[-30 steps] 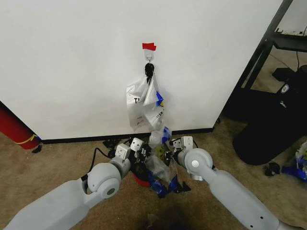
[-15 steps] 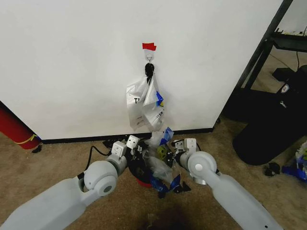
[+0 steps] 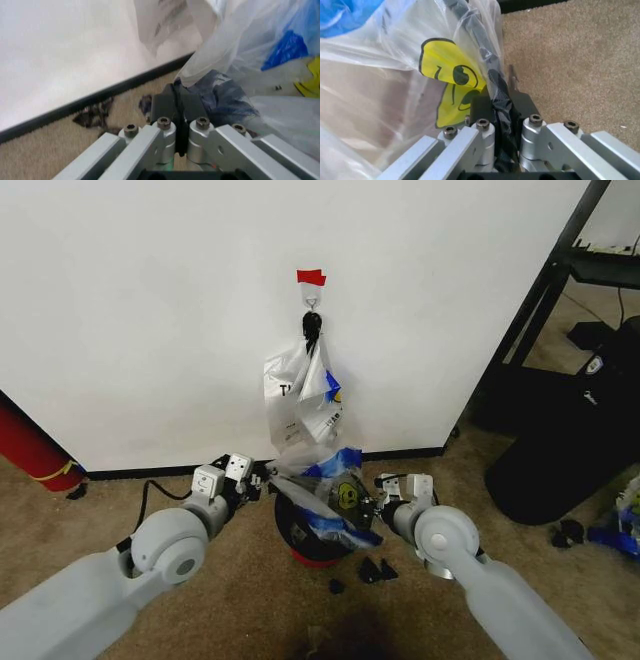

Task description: Pick up the garbage bag from the wall and place it over the trash bin.

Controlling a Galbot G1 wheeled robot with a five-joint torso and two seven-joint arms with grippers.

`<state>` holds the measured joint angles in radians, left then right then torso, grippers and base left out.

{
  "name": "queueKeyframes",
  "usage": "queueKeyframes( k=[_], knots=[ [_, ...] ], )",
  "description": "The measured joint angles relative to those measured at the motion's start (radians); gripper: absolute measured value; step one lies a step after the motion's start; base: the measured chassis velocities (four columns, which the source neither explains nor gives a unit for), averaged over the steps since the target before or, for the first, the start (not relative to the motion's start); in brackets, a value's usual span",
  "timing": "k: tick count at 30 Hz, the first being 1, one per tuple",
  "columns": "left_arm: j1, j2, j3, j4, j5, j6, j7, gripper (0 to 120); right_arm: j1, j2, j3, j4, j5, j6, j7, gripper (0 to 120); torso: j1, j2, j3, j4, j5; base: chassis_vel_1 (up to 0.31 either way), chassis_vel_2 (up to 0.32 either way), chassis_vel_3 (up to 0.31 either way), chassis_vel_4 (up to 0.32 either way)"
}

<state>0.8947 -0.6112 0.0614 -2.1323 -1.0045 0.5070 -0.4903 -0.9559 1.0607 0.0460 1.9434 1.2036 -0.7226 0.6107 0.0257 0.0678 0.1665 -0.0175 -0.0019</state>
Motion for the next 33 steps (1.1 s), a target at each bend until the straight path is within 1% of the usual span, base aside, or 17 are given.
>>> queueKeyframes(
  k=[2, 4, 9, 11, 12, 14, 18, 20, 22, 23, 24, 25, 27, 28, 30, 32, 33],
  knots=[
    [0.032, 0.006, -0.021, 0.0, -0.011, 0.01, -0.001, 0, -0.006, 0.0, 0.005, 0.01, 0.0, 0.0, -0.004, 1, 0.0, 0.0, 0.0, 0.0002, -0.0005, 0.0, 0.0, 0.0, 0.0],
    [0.052, 0.01, -0.045, 0.012, -0.011, 0.014, -0.001, 0, -0.013, -0.001, 0.011, 0.013, -0.003, 0.002, -0.008, 1, 0.0, 0.0, 0.0, 0.0, -0.0001, 0.0, 0.0, 0.0, 0.0],
    [0.081, 0.026, -0.082, 0.02, -0.009, 0.022, 0.005, 0, -0.024, -0.001, 0.023, 0.017, -0.007, 0.005, -0.013, 1, 0.0, 0.0, 0.0, 0.0, -0.0001, 0.0, 0.0, 0.0, 0.0],
    [0.099, 0.031, -0.098, 0.004, -0.008, 0.02, 0.006, 0, -0.026, -0.001, 0.026, 0.019, -0.008, 0.006, -0.013, 1, 0.0, 0.0, 0.0, 0.0, -0.0002, 0.0, 0.0, 0.0, 0.0],
    [0.116, 0.034, -0.11, -0.019, -0.007, 0.018, 0.006, 1, -0.026, 0.001, 0.027, 0.02, -0.008, 0.007, -0.013, 1, 0.0, 0.0, 0.0, 0.0, 0.0, 0.0, 0.0, 0.0, 0.0],
    [0.122, 0.035, -0.114, -0.028, -0.005, 0.018, 0.005, 2, -0.026, 0.002, 0.027, 0.02, -0.008, 0.007, -0.013, 1, 0.0, 0.0, 0.0, 0.0, 0.0, 0.0, 0.0, 0.0, 0.0],
    [0.186, 0.048, -0.153, -0.13, 0.053, 0.008, -0.009, 19, -0.026, 0.015, 0.038, 0.02, -0.007, 0.007, -0.01, 1, 0.0, 0.0, 0.0, 0.0001, -0.0001, 0.0, 0.0, 0.0, 0.0],
    [0.22, 0.058, -0.193, -0.185, 0.068, 0.004, -0.01, 29, -0.03, 0.022, 0.047, 0.018, -0.005, 0.007, -0.008, 1, 0.0, 0.0, 0.0, 0.0001, 0.0, 0.0, 0.0, 0.0, 0.0],
    [0.226, 0.059, -0.203, -0.194, 0.069, 0.004, -0.01, 30, -0.031, 0.023, 0.049, 0.018, -0.004, 0.007, -0.008, 1, 0.0, 0.0, 0.0, 0.0, 0.0, 0.0, 0.0, 0.0, 0.0],
    [0.244, 0.064, -0.23, -0.217, 0.074, 0.002, -0.01, 35, -0.034, 0.026, 0.054, 0.017, -0.003, 0.007, -0.008, 1, 0.0, 0.0, 0.0, 0.0, 0.0, 0.0, 0.0, 0.0, 0.0],
    [0.252, 0.067, -0.244, -0.226, 0.078, -0.002, -0.01, 36, -0.035, 0.027, 0.057, 0.017, -0.003, 0.007, -0.008, 1, 0.0, 0.0, 0.0, 0.0001, 0.0, 0.0, 0.0, 0.0, 0.0],
    [0.276, 0.076, -0.284, -0.255, 0.092, -0.023, -0.003, 45, -0.041, 0.032, 0.066, 0.016, -0.002, 0.007, -0.008, 1, 0.0, 0.0, 0.0, 0.0002, 0.0001, 0.0, 0.0, 0.0, 0.0],
    [0.283, 0.083, -0.299, -0.275, 0.114, -0.044, 0.014, 52, -0.046, 0.036, 0.073, 0.016, -0.002, 0.008, -0.008, 1, 0.0, 0.0, 0.0, 0.0003, 0.0001, 0.0, 0.0, 0.0, 0.0],
    [0.277, 0.091, -0.292, -0.288, 0.149, -0.068, 0.039, 56, -0.051, 0.038, 0.078, 0.017, -0.002, 0.008, -0.008, 1, 0.0, 0.0, 0.0, 0.0003, 0.0001, 0.0, 0.0, 0.0, 0.0],
    [0.274, 0.093, -0.286, -0.291, 0.16, -0.073, 0.047, 58, -0.052, 0.039, 0.079, 0.017, -0.002, 0.008, -0.008, 1, 0.0, 0.0, 0.0, 0.0003, 0.0001, 0.0, 0.0, 0.0, 0.0],
    [0.205, 0.108, -0.18, -0.3, 0.253, -0.095, 0.105, 68, -0.056, 0.041, 0.081, 0.023, -0.002, 0.008, -0.007, 1, 0.0, 0.0, 0.0, 0.0001, 0.0001, 0.0, 0.0, 0.0, 0.0],
    [0.124, 0.109, -0.072, -0.293, 0.319, -0.094, 0.149, 73, -0.057, 0.042, 0.079, 0.027, -0.004, 0.008, -0.006, 1, 0.0, 0.0, 0.0, -0.0003, -0.0001, 0.0, 0.0, 0.0, 0.0]
  ],
)
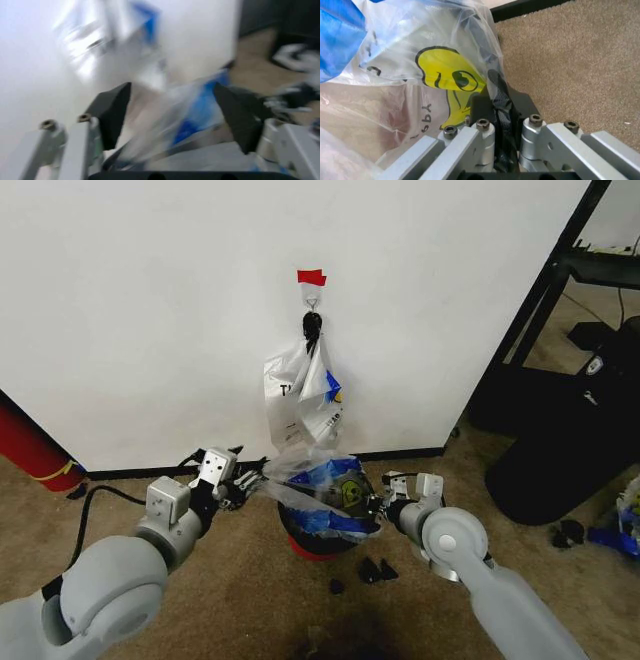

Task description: Pick up the garbage bag from the wall and place it over the trash bin.

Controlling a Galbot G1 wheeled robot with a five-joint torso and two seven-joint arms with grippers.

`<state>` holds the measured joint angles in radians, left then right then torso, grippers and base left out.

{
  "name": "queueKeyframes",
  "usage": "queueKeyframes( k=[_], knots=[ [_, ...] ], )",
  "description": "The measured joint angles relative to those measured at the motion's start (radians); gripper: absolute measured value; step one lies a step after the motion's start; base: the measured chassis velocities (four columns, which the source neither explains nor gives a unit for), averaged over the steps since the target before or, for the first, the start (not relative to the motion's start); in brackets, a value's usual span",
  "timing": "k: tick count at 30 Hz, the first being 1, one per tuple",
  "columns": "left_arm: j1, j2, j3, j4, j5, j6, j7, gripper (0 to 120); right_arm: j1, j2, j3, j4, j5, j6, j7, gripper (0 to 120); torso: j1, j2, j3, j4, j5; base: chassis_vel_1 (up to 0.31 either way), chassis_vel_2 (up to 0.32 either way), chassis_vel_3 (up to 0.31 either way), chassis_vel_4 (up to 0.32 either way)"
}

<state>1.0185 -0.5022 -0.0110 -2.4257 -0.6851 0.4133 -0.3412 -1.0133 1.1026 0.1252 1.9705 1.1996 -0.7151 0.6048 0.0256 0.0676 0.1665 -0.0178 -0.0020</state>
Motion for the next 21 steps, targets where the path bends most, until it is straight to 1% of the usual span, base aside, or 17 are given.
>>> queueKeyframes(
  k=[1, 2, 3, 4, 5, 6, 8, 10, 11, 12, 13, 14, 15, 17, 19, 21],
  knots=[
    [-0.052, -0.007, 0.058, 0.016, 0.028, 0.01, 0.022, 79, 0.0, 0.001, -0.004, 0.002, -0.002, 0.0, 0.002, 1, 0.0, 0.0, 0.0, -0.0001, 0.0002, 0.0, 0.0, 0.0, 0.0],
    [-0.082, -0.014, 0.088, 0.03, 0.038, 0.02, 0.033, 82, 0.001, 0.003, -0.008, 0.002, -0.004, 0.0, 0.004, 1, 0.0, 0.0, 0.0, -0.0001, 0.0002, 0.0, 0.0, 0.0, 0.0],
    [-0.082, -0.014, 0.088, 0.03, 0.038, 0.02, 0.033, 82, 0.001, 0.003, -0.008, 0.002, -0.004, 0.0, 0.004, 1, 0.0, 0.0, 0.0, -0.0001, 0.0002, 0.0, 0.0, 0.0, 0.0],
    [-0.117, -0.024, 0.118, 0.048, 0.04, 0.036, 0.042, 86, 0.003, 0.005, -0.014, 0.002, -0.008, -0.001, 0.004, 1, 0.0, 0.0, 0.0, 0.0, -0.0001, 0.0, 0.0, 0.0, 0.0],
    [-0.131, -0.028, 0.129, 0.056, 0.039, 0.042, 0.044, 88, 0.003, 0.006, -0.016, 0.003, -0.01, -0.001, 0.005, 1, 0.0, 0.0, 0.0, 0.0002, -0.0001, 0.0, 0.0, 0.0, 0.0],
    [-0.193, -0.044, 0.179, 0.088, 0.021, 0.064, 0.045, 94, 0.004, 0.007, -0.022, 0.005, -0.017, -0.001, 0.005, 1, 0.0, 0.0, 0.0, 0.0008, 0.0001, 0.0, 0.0, 0.0, 0.0],
    [-0.266, -0.059, 0.255, 0.127, -0.011, 0.086, 0.042, 98, 0.001, 0.006, -0.023, 0.006, -0.021, -0.001, 0.005, 1, 0.0, 0.0, 0.0, 0.0003, 0.0, 0.0, 0.0, 0.0, 0.0],
    [-0.312, -0.07, 0.317, 0.154, -0.026, 0.097, 0.042, 98, -0.001, 0.005, -0.022, 0.006, -0.022, -0.001, 0.006, 1, 0.0, 0.0, 0.0, 0.0001, 0.0002, 0.0, 0.0, 0.0, 0.0],
    [-0.312, -0.07, 0.317, 0.154, -0.026, 0.097, 0.042, 98, -0.001, 0.005, -0.022, 0.006, -0.022, -0.001, 0.006, 1, 0.0, 0.0, 0.0, 0.0001, 0.0002, 0.0, 0.0, 0.0, 0.0],
    [-0.34, -0.08, 0.354, 0.171, -0.031, 0.102, 0.042, 97, -0.001, 0.005, -0.02, 0.006, -0.022, -0.001, 0.006, 1, 0.0, 0.0, 0.0, 0.0001, 0.0002, 0.0, 0.0, 0.0, 0.0],
    [-0.348, -0.083, 0.364, 0.176, -0.033, 0.104, 0.042, 97, -0.001, 0.004, -0.019, 0.006, -0.022, -0.001, 0.006, 1, 0.0, 0.0, 0.0, 0.0001, 0.0001, 0.0, 0.0, 0.0, 0.0],
    [-0.379, -0.101, 0.403, 0.197, -0.041, 0.111, 0.042, 95, -0.001, 0.003, -0.018, 0.006, -0.023, -0.001, 0.006, 1, 0.0, 0.0, 0.0, 0.0004, 0.0001, 0.0, 0.0, 0.0, 0.0],
    [-0.394, -0.112, 0.421, 0.211, -0.042, 0.114, 0.042, 94, -0.001, 0.003, -0.018, 0.007, -0.023, -0.001, 0.006, 1, 0.0, 0.0, 0.0, 0.0004, 0.0, 0.0, 0.0, 0.0, 0.0],
    [-0.414, -0.128, 0.446, 0.233, -0.041, 0.116, 0.042, 93, -0.001, 0.004, -0.018, 0.007, -0.023, -0.002, 0.006, 1, 0.0, 0.0, 0.0, 0.0003, 0.0002, 0.0, 0.0, 0.0, 0.0],
    [-0.419, -0.132, 0.453, 0.239, -0.041, 0.116, 0.042, 91, -0.001, 0.005, -0.018, 0.007, -0.023, -0.002, 0.006, 1, 0.0, 0.0, 0.0, 0.0003, 0.0001, 0.0, 0.0, 0.0, 0.0],
    [-0.432, -0.144, 0.472, 0.263, -0.032, 0.114, 0.052, 84, -0.001, 0.007, -0.02, 0.007, -0.023, -0.004, 0.007, 1, 0.0, 0.0, 0.0, 0.0003, 0.0001, 0.0, 0.0, 0.0, 0.0]
  ],
)
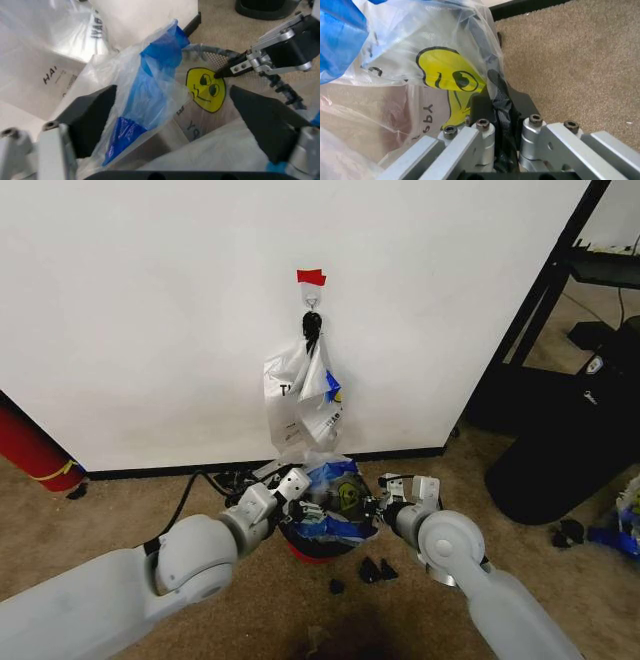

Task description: Pick up the garbage bag from the wall and place it over the trash bin.

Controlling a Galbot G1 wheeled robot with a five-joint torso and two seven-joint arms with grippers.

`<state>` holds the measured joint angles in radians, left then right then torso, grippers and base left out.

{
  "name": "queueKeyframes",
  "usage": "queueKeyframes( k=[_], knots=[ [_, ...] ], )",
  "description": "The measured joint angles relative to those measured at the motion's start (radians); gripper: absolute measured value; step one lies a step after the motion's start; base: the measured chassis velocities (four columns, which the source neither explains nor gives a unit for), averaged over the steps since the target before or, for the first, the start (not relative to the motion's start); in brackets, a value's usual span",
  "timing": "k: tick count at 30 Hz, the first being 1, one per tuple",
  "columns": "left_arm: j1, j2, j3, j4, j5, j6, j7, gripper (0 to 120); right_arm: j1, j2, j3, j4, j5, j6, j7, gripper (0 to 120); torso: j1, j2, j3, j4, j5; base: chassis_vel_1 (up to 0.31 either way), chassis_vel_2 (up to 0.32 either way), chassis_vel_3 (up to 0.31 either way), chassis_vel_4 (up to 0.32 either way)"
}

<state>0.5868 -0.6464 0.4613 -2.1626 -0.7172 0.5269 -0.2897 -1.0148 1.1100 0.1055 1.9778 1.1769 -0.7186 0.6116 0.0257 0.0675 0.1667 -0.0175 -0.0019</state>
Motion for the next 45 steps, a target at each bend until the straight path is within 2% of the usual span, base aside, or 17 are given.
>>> queueKeyframes(
  k=[4, 6, 12, 14, 15, 18, 21, 24, 30, 35, 40, 45],
  knots=[
    [-0.002, -0.008, 0.013, 0.029, 0.041, -0.012, 0.014, 71, 0.0, 0.001, -0.002, 0.0, 0.0, -0.001, 0.001, 1, 0.0, 0.0, 0.0, 0.0002, 0.0, 0.0, 0.0, 0.0, 0.0],
    [-0.002, -0.01, 0.014, 0.033, 0.047, -0.015, 0.015, 68, 0.0, 0.002, -0.002, 0.0, 0.0, -0.002, 0.001, 1, 0.0, 0.0, 0.0, 0.0002, 0.0, 0.0, 0.0, 0.0, 0.0],
    [-0.007, -0.025, 0.03, 0.064, 0.064, -0.014, 0.02, 41, 0.004, 0.005, -0.009, 0.0, 0.001, -0.002, 0.004, 1, 0.0, 0.0, 0.0, 0.0001, 0.0, 0.0, 0.0, 0.0, 0.0],
    [-0.007, -0.025, 0.031, 0.065, 0.065, -0.014, 0.02, 41, 0.004, 0.005, -0.009, 0.0, 0.001, -0.002, 0.004, 1, 0.0, 0.0, 0.0, 0.0002, 0.0, 0.0, 0.0, 0.0, 0.0],
    [-0.007, -0.03, 0.033, 0.07, 0.069, -0.013, 0.017, 32, 0.004, 0.006, -0.01, 0.0, 0.001, -0.003, 0.006, 1, 0.0, 0.0, 0.0, 0.0001, 0.0, 0.0, 0.0, 0.0, 0.0],
    [-0.009, -0.037, 0.033, 0.075, 0.071, -0.015, -0.003, 20, 0.004, 0.006, -0.01, 0.0, -0.001, -0.003, 0.007, 1, 0.0, 0.0, 0.0, 0.0, -0.0001, 0.0, 0.0, 0.0, 0.0],
    [-0.01, -0.036, 0.033, 0.076, 0.07, -0.016, -0.009, 14, 0.003, 0.006, -0.01, 0.0, -0.003, -0.003, 0.007, 1, 0.0, 0.0, 0.0, 0.0, -0.0001, 0.0, 0.0, 0.0, 0.0],
    [-0.011, -0.034, 0.031, 0.077, 0.067, -0.019, -0.02, 0, 0.001, 0.008, -0.012, 0.0, -0.004, -0.003, 0.007, 1, 0.0, 0.0, 0.0, 0.0, -0.0001, 0.0, 0.0, 0.0, 0.0],
    [-0.016, -0.04, 0.01, 0.077, 0.03, -0.031, -0.045, 0, -0.002, 0.013, -0.026, 0.002, -0.013, -0.003, 0.006, 1, 0.0, 0.0, 0.0, 0.0001, -0.0002, 0.0, 0.0, 0.0, 0.0],
    [-0.066, -0.037, -0.018, 0.08, -0.022, -0.033, -0.061, 0, -0.018, 0.011, -0.052, 0.015, -0.047, -0.003, -0.017, 1, 0.0, 0.0, 0.0, -0.0001, 0.0, 0.0, 0.0, 0.0, 0.0],
    [-0.12, -0.018, -0.031, 0.111, -0.091, -0.013, -0.063, 0, -0.035, -0.008, -0.076, 0.047, -0.104, 0.003, -0.075, 1, 0.0, 0.0, 0.0, 0.0003, 0.0, 0.0, 0.0, 0.0, 0.0],
    [-0.138, -0.031, -0.027, 0.164, -0.13, 0.015, -0.064, 0, -0.048, -0.025, -0.078, 0.066, -0.146, 0.013, -0.118, 1, 0.0, 0.0, 0.0, 0.0, -0.0001, 0.0, 0.0, 0.0, 0.0]
  ],
)
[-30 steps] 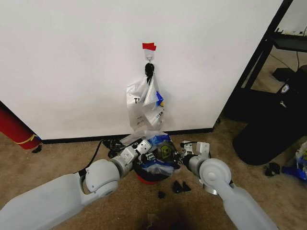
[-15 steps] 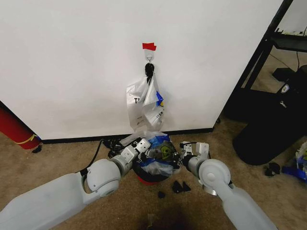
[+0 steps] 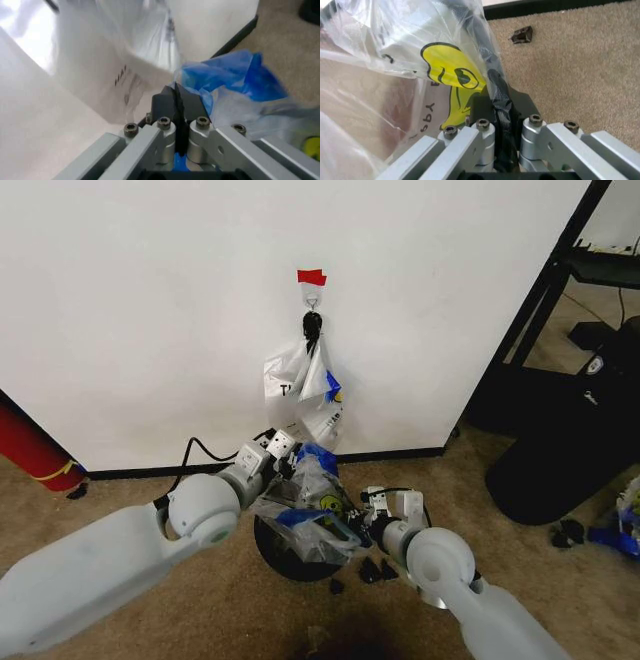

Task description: Pick up the garbage bag from the wall and place it over the trash bin.

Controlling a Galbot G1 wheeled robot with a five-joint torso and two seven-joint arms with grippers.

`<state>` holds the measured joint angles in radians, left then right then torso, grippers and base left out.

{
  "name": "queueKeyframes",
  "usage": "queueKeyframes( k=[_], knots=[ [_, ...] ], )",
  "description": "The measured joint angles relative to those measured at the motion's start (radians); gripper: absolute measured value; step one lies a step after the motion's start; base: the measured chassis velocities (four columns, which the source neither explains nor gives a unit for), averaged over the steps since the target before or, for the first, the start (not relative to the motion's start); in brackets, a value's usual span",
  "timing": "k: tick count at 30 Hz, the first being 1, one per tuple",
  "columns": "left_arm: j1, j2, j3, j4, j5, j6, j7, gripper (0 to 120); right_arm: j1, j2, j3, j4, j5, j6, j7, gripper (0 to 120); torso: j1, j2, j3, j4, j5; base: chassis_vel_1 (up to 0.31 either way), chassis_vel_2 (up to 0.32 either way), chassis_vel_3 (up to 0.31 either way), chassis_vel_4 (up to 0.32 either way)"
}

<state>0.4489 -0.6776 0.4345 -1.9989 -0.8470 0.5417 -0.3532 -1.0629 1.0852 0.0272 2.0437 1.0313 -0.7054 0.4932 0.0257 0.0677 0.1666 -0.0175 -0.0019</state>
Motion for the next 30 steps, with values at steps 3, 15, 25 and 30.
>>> queueKeyframes(
  k=[3, 15, 25, 30],
  knots=[
    [-0.009, -0.012, 0.003, 0.052, -0.007, 0.006, 0.003, 0, -0.015, -0.01, 0.006, 0.013, -0.03, 0.007, -0.026, 1, 0.0, 0.0, 0.0, 0.0, -0.0001, 0.0, 0.0, 0.0, 0.0],
    [-0.037, -0.012, 0.029, 0.186, 0.013, -0.016, 0.074, 0, -0.068, -0.04, 0.04, 0.054, -0.067, 0.027, -0.077, 1, 0.0, 0.0, 0.0, 0.0001, -0.0001, 0.0, 0.0, 0.0, 0.0],
    [-0.017, 0.001, 0.035, 0.26, -0.011, -0.009, 0.15, 0, -0.099, -0.045, 0.061, 0.067, -0.075, 0.063, -0.103, 1, 0.0, 0.0, 0.0, -0.0001, -0.0001, 0.0, 0.0, 0.0, 0.0],
    [0.035, 0.025, -0.012, 0.233, -0.021, 0.007, 0.143, 0, -0.102, -0.038, 0.075, 0.06, -0.072, 0.075, -0.103, 1, 0.0, 0.0, 0.0, 0.0002, -0.0001, 0.0, 0.0, 0.0, 0.0]
  ],
)
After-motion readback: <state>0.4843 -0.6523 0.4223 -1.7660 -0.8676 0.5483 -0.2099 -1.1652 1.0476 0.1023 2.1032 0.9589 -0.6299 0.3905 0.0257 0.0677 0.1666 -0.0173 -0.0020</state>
